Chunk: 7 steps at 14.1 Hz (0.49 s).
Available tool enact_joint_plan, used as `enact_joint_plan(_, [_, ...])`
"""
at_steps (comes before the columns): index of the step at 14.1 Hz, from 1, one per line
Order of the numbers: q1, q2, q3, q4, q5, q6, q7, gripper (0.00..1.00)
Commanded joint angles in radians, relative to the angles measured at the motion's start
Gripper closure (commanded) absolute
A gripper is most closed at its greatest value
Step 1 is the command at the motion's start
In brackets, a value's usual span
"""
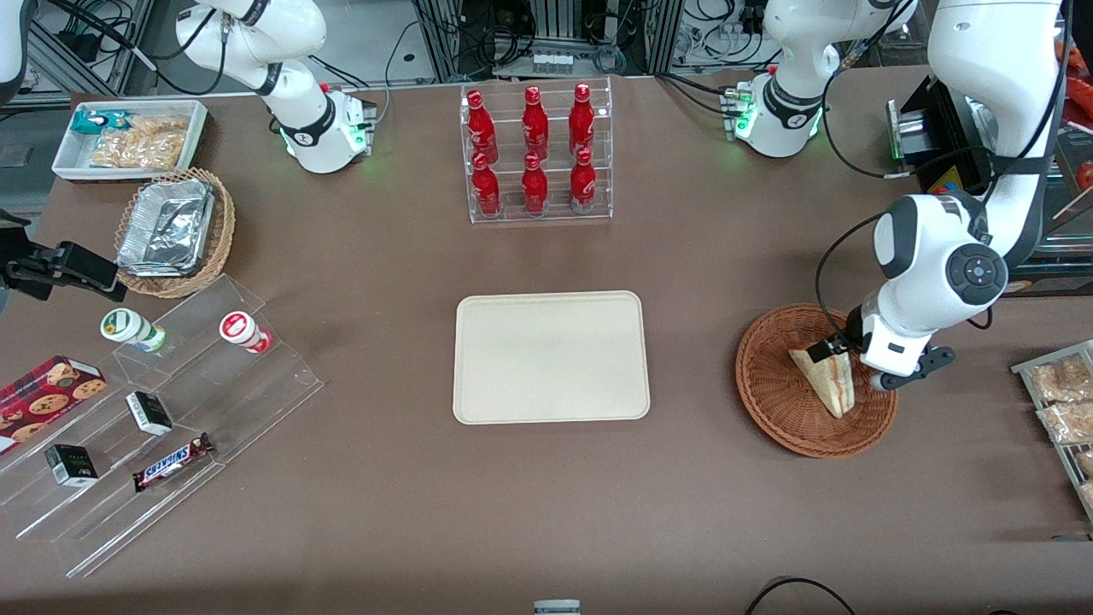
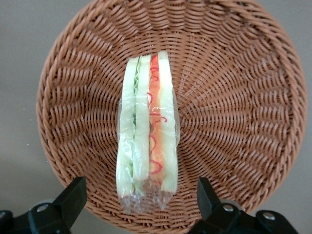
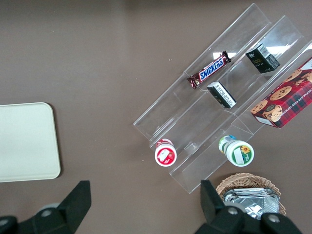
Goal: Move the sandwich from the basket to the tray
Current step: 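Lower the left gripper and close it on the wrapped sandwich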
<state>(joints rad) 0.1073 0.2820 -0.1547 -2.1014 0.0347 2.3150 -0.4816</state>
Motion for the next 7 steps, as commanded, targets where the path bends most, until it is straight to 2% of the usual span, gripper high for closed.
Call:
enact_joint_plan(1, [0.003, 0.028, 0.010, -0.002, 0.002, 0.050, -0.031, 0.00])
enact_joint_plan(2, [0.005, 0.045, 0.014, 0.003, 0.001, 0.053, -0.035, 0.00])
enact_joint_plan(3, [0.005, 0.061, 0.018, 0.007, -0.001, 0.056, -0.037, 0.05])
enact_joint_plan(4, [0.005, 0.062, 0.018, 0.006, -0.002, 0.060, -0.038, 0.27])
enact_joint_plan(5, [0.005, 0.060, 0.018, 0.004, -0.002, 0.060, -0.048, 0.53])
enact_joint_plan(6, [0.005, 0.060, 0.018, 0.004, -0.001, 0.058, -0.067, 0.73])
enact_joint_plan(7, [0.003, 0.060, 0.018, 0.004, -0.001, 0.055, -0.080, 0.84])
